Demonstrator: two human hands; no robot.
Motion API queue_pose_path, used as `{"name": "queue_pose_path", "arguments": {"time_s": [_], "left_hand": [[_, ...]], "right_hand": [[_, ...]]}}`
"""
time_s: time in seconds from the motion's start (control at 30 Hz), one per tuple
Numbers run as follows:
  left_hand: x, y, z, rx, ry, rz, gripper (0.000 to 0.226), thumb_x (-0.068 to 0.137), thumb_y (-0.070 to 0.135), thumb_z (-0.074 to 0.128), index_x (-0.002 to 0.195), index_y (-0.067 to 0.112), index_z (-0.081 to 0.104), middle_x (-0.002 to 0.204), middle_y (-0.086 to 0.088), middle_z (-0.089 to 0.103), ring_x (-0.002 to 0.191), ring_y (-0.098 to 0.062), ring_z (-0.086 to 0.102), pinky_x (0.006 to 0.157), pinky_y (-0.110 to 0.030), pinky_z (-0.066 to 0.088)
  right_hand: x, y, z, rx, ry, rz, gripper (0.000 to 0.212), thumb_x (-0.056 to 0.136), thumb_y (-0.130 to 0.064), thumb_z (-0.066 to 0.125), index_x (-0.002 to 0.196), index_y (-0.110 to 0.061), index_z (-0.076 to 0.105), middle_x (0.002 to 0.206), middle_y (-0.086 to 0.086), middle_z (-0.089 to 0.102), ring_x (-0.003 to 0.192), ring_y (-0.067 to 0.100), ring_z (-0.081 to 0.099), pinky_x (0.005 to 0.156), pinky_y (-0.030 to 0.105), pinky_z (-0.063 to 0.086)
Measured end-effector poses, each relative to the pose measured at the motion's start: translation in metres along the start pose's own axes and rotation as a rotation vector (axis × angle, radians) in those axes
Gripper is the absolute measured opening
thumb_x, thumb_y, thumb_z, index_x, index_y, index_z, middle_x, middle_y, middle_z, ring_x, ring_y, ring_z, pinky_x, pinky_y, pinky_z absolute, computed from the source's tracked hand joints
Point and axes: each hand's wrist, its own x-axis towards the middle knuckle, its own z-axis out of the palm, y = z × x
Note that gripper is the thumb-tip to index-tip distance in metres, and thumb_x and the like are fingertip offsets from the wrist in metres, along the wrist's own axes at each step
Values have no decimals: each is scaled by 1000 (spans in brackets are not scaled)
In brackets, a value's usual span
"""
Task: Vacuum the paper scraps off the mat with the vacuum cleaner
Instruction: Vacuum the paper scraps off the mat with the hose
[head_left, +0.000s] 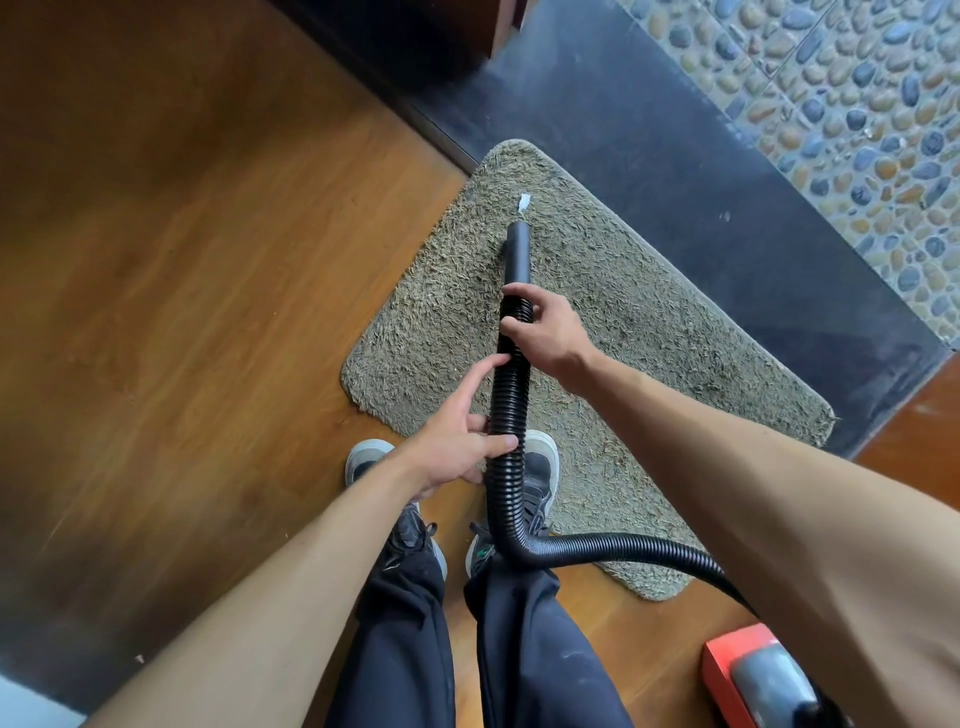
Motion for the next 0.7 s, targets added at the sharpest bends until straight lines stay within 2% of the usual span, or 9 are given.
{"name": "queue_pose_path", "arguments": {"time_s": [0.07, 0.17, 0.27, 0.53, 0.7], "left_hand": [[6, 6, 0, -3, -5, -5, 87, 91, -5, 62, 136, 62, 31, 110, -17, 70, 95, -27, 72, 75, -53, 60], [14, 13, 0, -12, -13, -1, 88, 91, -7, 61, 136, 61, 30, 111, -19, 69, 95, -27, 72, 64, -42, 59], [21, 20, 0, -4, -13, 5, 89, 91, -7, 61, 138, 60, 28, 111, -19, 69, 94, -25, 72, 63, -38, 59], [23, 27, 7, 8, -13, 5, 88, 91, -6, 62, 140, 59, 29, 108, -15, 72, 97, -27, 73, 74, -52, 61], [24, 28, 19, 43, -78, -13, 88, 91, -5, 62, 142, 58, 26, 112, -15, 70, 96, -28, 73, 69, -43, 61]], "right_hand": [[5, -2, -5, -19, 10, -4, 48, 84, -18, 63, 132, -24, 60, 114, 10, 68, 96, 21, 67, 94, 42, 55], [14, -3, -11, -43, 23, -23, 48, 83, -20, 64, 131, -24, 61, 115, 9, 69, 99, 22, 67, 95, 43, 54], [21, -7, -17, -43, 17, -46, 48, 83, -21, 63, 131, -23, 61, 115, 8, 68, 97, 20, 66, 95, 44, 54], [19, -3, -28, -5, 35, -34, 47, 82, -19, 63, 129, -23, 62, 109, 7, 68, 95, 21, 67, 94, 45, 55], [9, 12, -35, 69, 66, 49, 55, 68, -33, 60, 123, -32, 63, 104, 6, 68, 94, 24, 69, 91, 47, 56]]}}
